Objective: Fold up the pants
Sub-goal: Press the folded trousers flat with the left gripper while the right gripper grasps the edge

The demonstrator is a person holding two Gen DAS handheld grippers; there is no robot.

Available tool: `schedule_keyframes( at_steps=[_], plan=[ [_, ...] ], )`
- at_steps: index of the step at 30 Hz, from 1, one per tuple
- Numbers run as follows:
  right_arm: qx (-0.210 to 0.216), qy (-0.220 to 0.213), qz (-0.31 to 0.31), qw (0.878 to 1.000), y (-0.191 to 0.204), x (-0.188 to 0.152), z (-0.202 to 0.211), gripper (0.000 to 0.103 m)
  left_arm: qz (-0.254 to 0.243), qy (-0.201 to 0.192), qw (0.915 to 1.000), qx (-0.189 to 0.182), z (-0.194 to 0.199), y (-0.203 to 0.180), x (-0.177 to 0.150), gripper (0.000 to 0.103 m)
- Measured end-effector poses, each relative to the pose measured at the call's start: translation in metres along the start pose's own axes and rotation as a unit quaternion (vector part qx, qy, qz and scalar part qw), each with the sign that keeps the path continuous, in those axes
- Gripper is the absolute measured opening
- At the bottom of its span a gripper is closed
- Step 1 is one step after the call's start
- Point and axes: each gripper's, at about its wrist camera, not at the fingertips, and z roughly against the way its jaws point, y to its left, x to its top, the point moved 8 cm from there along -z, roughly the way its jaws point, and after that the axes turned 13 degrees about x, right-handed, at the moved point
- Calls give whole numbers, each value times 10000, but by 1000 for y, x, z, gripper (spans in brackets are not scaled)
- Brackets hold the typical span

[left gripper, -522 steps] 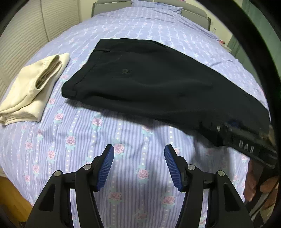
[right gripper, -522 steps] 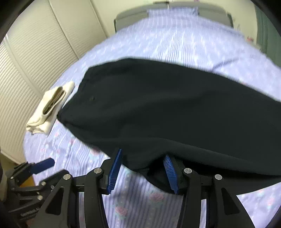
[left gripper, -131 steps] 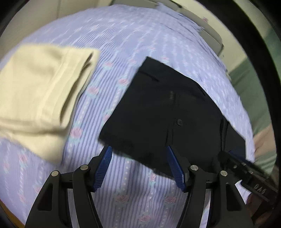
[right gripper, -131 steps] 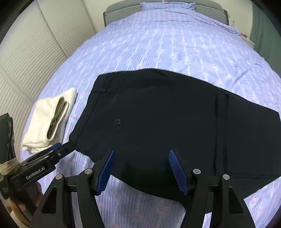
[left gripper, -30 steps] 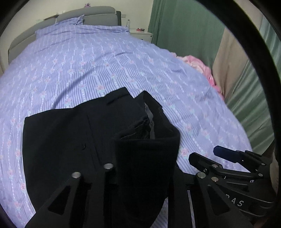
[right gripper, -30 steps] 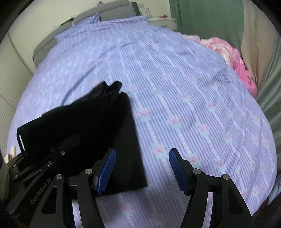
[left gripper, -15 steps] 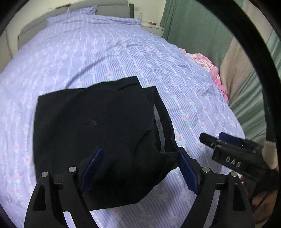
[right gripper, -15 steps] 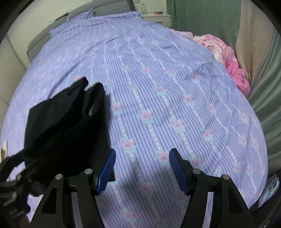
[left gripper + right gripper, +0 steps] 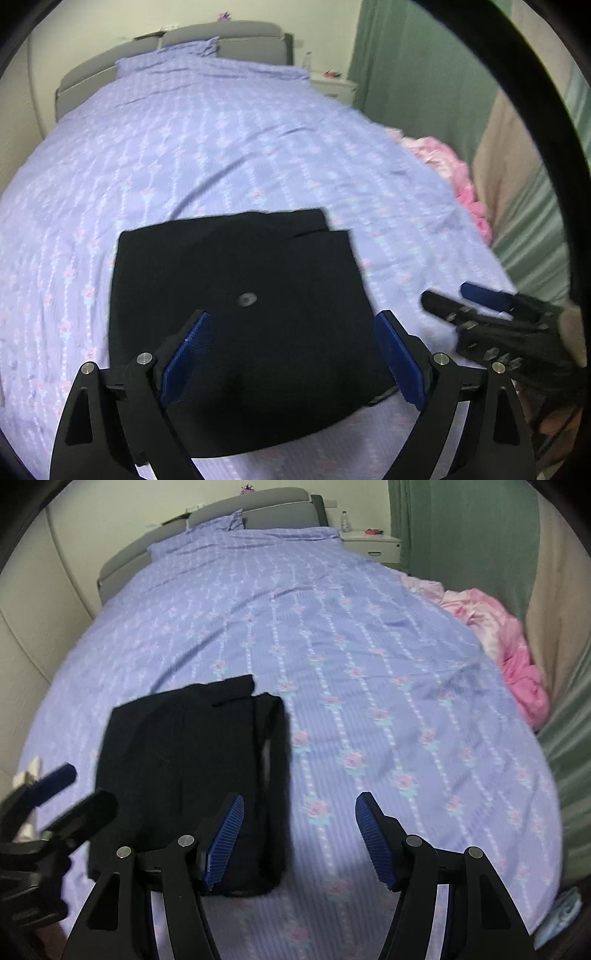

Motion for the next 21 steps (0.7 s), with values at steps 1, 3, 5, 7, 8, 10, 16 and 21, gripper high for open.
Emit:
schedule_keyframes(
  at_steps=[1, 3, 5, 7, 8, 10, 16, 21],
  plan=[
    [92, -14, 4, 10000, 2, 2, -5, 64, 49, 44, 9999, 134, -8, 8, -1, 90],
    [293, -2, 77, 9995, 10, 5, -21, 64, 135, 133, 9994, 298, -22, 20, -3, 90],
    [527, 56, 79, 9986, 17, 8, -42, 64, 221, 247, 9983, 474, -36, 32, -6, 90],
    [743, 138, 81, 9971, 23, 10, -62, 62, 320, 332, 9974, 556, -49, 41, -7, 90],
    [749, 192, 93, 9970, 25, 10, -70, 60, 374, 412, 9966, 602, -55, 45, -7, 90],
    [828, 200, 128, 9963, 29, 14, -84, 57, 523, 502, 9954, 621, -66, 53, -7, 90],
    [869, 324, -333, 9951, 16, 17, -107, 51, 626, 696, 9934, 662, -92, 52, -1, 90],
    [864, 626, -540, 9928, 14, 6, -118, 40, 561, 701, 9940, 632, -99, 43, 5, 90]
  ],
)
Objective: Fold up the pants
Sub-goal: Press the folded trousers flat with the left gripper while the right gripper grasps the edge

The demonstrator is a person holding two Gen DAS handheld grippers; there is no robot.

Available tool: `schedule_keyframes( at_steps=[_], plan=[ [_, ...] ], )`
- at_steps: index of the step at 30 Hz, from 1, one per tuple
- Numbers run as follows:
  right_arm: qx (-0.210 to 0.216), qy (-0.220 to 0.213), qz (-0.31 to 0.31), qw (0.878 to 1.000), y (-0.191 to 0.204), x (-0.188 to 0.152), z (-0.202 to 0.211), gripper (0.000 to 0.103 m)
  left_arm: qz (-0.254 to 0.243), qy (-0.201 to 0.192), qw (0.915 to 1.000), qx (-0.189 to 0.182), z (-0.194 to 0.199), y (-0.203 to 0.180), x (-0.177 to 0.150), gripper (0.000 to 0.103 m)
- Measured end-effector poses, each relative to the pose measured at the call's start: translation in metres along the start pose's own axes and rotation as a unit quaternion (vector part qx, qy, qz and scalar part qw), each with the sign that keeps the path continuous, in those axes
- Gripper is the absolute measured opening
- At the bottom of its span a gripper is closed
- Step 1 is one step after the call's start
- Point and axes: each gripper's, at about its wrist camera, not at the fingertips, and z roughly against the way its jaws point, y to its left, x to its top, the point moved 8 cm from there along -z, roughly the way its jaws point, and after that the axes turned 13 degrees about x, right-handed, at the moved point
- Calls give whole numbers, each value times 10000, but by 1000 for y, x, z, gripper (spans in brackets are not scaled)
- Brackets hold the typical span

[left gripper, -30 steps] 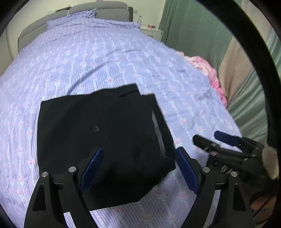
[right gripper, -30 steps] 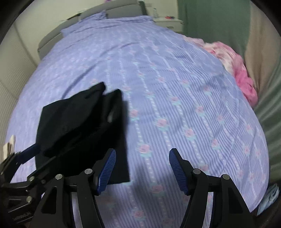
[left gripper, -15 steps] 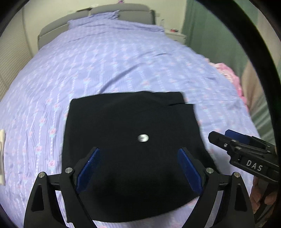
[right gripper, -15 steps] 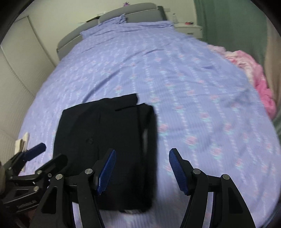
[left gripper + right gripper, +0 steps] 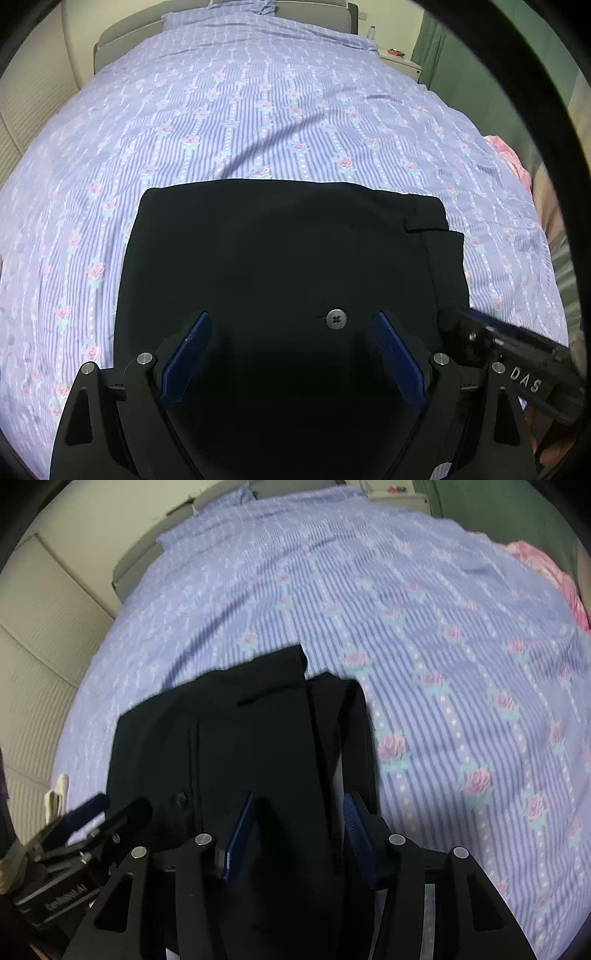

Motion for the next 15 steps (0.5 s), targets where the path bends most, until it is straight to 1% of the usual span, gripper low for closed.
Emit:
schedule_keyframes(
  at_steps=[1, 2, 3, 5, 6, 7, 10, 11, 13, 14, 15],
  plan=[
    [66, 6, 1, 10000, 3, -2, 2, 37, -10, -27, 10000, -14, 1, -1, 0, 90],
    [51, -20, 28, 10000, 6, -2, 4, 37, -19, -37, 10000, -22, 1, -1, 0, 90],
    [72, -107, 101, 9999, 11, -1, 9, 36, -23, -28, 10000, -20, 1, -1, 0, 90],
    [170, -272, 230, 9992, 21, 2, 18, 33, -27, 28, 10000, -13, -1, 0, -3, 90],
    [348, -335, 252, 9985, 27, 4, 21, 31, -21, 87, 10000, -14, -5, 1, -5, 90],
    [498, -325, 245, 9979, 29, 6, 20, 31, -20, 136, 9999, -5, -8, 1, -7, 90],
    [829, -159, 189, 9963, 31, 13, 7, 31, -31, 259, 9995, 165, -18, 6, -13, 90],
    [873, -63, 208, 9959, 31, 14, 1, 31, -35, 273, 9994, 223, -21, 8, -15, 90],
    [831, 136, 209, 9962, 24, 14, -13, 30, -37, 304, 9990, 330, -24, 11, -18, 90],
    [804, 235, 156, 9964, 21, 13, -19, 25, -33, 322, 9989, 350, -25, 12, -19, 90],
    [831, 249, 129, 9961, 19, 13, -20, 11, -29, 338, 9987, 375, -26, 13, -20, 90]
  ],
)
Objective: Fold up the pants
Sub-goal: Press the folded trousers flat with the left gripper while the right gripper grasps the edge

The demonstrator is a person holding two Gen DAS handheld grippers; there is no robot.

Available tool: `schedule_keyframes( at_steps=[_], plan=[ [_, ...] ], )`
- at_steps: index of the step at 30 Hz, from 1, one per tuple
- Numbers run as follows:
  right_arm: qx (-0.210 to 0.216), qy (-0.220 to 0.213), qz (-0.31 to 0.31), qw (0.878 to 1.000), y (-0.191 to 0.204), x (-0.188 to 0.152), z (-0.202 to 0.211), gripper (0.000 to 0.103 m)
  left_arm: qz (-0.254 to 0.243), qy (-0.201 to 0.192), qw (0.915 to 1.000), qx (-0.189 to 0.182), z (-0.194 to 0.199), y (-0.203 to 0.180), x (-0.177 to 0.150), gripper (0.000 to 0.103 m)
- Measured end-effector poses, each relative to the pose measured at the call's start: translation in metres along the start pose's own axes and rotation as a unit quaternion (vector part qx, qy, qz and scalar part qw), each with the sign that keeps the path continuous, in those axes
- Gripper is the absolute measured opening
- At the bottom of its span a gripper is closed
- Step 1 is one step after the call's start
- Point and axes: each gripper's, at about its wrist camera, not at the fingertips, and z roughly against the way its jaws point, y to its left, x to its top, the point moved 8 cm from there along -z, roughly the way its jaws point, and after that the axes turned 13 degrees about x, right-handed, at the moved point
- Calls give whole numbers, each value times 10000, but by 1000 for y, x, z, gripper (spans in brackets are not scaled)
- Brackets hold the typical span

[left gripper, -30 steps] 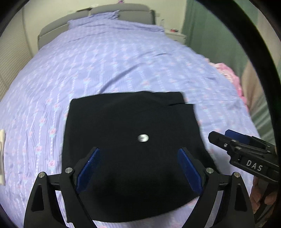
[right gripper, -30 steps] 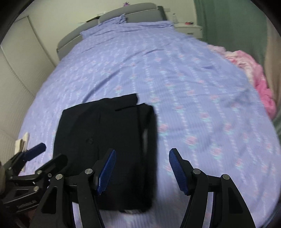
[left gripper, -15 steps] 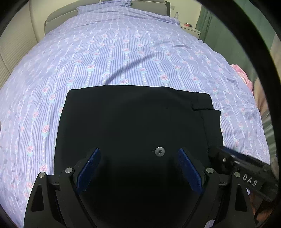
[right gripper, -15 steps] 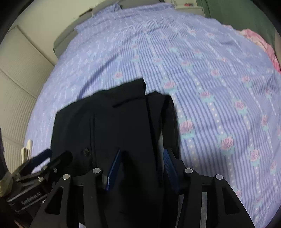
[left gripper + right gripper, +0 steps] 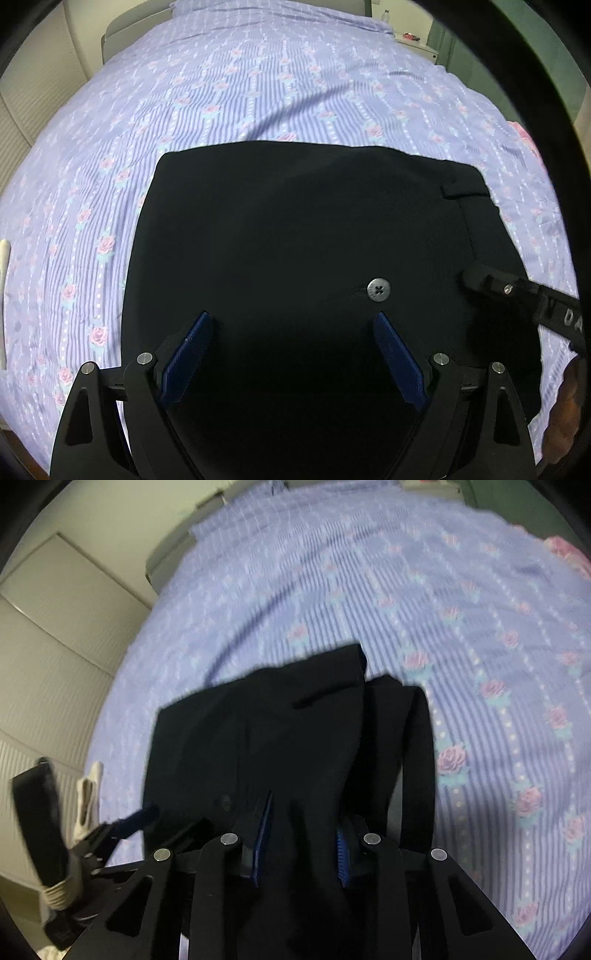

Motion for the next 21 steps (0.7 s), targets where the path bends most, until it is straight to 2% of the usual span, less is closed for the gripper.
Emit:
schedule_keyframes(
  at_steps=[4, 7, 11, 13, 16, 19, 20, 21],
  plan=[
    [231, -366, 32, 9991, 16, 3, 25, 7, 31, 18, 9998, 219, -4, 6, -3, 90],
    [227, -679, 238, 9972, 28, 4, 50, 6, 142, 77, 9996, 210, -7, 9, -4, 90],
    [-388, -312, 232, 9985, -8, -8, 32, 6, 89, 218, 9992, 330, -14, 6, -7, 90],
    [-331, -349, 56, 9988, -21, -10, 33, 6, 32, 187, 9993, 313, -11, 3, -8, 90],
    [-349, -690, 28, 9970, -25, -5, 46, 6, -64, 116, 9994, 322, -7, 1, -11, 90],
    [-525, -464, -238, 9973, -43, -9, 34, 7, -57, 184, 9991, 371, -7, 1, -15, 90],
    [-618, -448, -190, 9969, -45, -8, 34, 9, -33, 185, 9991, 368, -6, 2, -16, 90],
    [-748, -443, -74, 9962, -44, -7, 36, 19, 0, 162, 9992, 352, -4, 3, -16, 90]
  ],
)
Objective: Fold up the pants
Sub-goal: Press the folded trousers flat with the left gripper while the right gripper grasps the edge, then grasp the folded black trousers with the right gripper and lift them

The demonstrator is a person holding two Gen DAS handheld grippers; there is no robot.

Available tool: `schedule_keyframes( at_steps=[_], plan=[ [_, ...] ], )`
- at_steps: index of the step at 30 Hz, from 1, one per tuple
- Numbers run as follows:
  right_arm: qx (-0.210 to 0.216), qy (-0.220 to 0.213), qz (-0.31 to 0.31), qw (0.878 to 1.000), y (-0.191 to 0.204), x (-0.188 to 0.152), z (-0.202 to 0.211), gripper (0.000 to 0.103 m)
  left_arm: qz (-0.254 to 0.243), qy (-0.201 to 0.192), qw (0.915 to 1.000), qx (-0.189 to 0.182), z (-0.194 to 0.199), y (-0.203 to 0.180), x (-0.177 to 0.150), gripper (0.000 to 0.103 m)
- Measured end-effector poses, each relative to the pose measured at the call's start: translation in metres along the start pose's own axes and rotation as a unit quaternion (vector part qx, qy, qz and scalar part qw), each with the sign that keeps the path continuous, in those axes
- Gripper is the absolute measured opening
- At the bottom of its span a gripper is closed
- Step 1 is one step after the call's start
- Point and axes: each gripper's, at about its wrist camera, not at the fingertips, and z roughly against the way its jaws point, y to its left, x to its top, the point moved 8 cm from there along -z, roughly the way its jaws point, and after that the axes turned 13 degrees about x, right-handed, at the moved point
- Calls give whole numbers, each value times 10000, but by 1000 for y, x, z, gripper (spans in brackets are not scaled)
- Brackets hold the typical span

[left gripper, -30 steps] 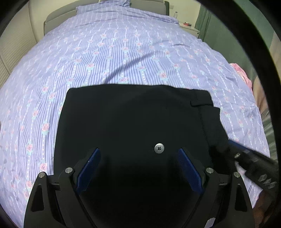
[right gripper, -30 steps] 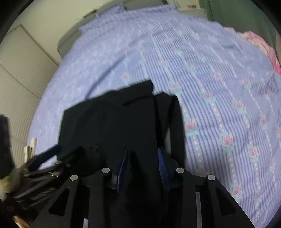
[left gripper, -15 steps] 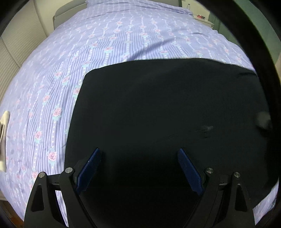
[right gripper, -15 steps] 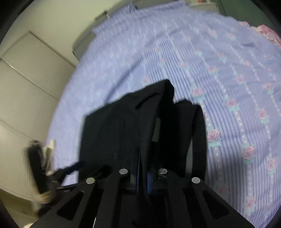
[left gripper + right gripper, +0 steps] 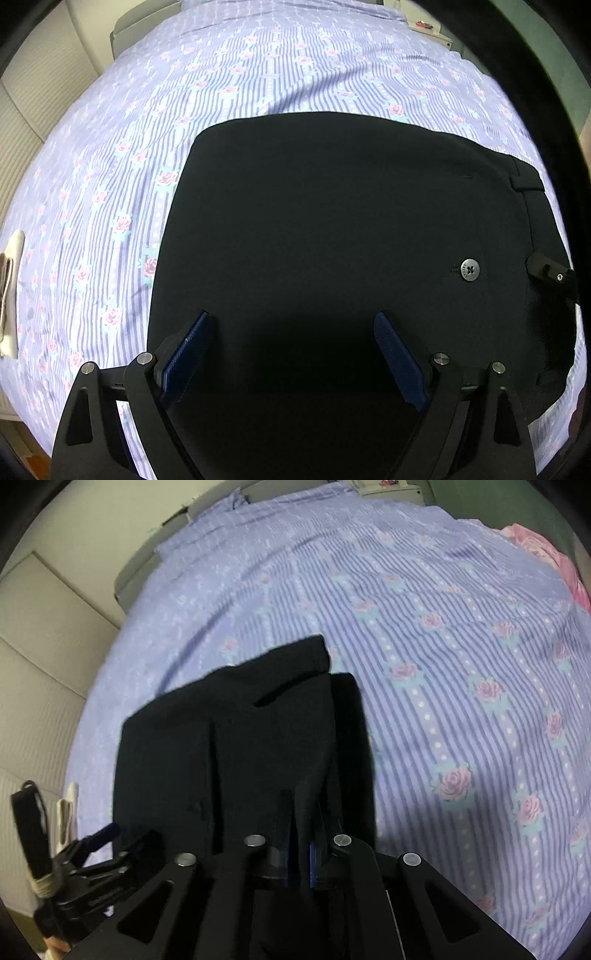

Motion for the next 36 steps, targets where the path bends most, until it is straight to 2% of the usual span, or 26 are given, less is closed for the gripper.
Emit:
schedule_keyframes(
  at_steps=[1, 2, 4, 5, 15, 20, 23, 27, 36],
  plan=[
    [-149, -27, 125, 9998, 1, 1, 3, 32, 13, -19, 10000, -2, 2, -2, 2, 90],
    [-294, -55, 215, 9993, 2, 2, 6, 38, 13, -37, 10000, 8, 3, -3, 3, 90],
    [-601, -118, 307, 9977, -1, 1, 13, 57, -38, -92, 9999, 22, 4, -2, 11, 90],
    [-674, -133, 293, 9972, -3, 0, 16, 59, -73, -148, 9999, 29, 7, -3, 12, 90],
    [-259, -39, -418, 9988, -24, -11, 18, 63, -270, -533, 9981, 142, 32, -3, 13, 90],
    [-446, -90, -217, 9987, -12, -8, 28, 63, -188, -564, 9981, 139, 38, 1, 14, 90],
    [-362, -116, -211, 9991, -9, -11, 31, 63, -137, -547, 9983, 134, 38, 0, 14, 90],
    [-301, 90, -323, 9990, -18, -21, 22, 63, -127, -501, 9985, 191, 31, 2, 16, 90],
    [901, 205, -1051, 9902, -36, -42, 6, 63, -18, -256, 9995, 169, 21, 4, 3, 90]
  ],
)
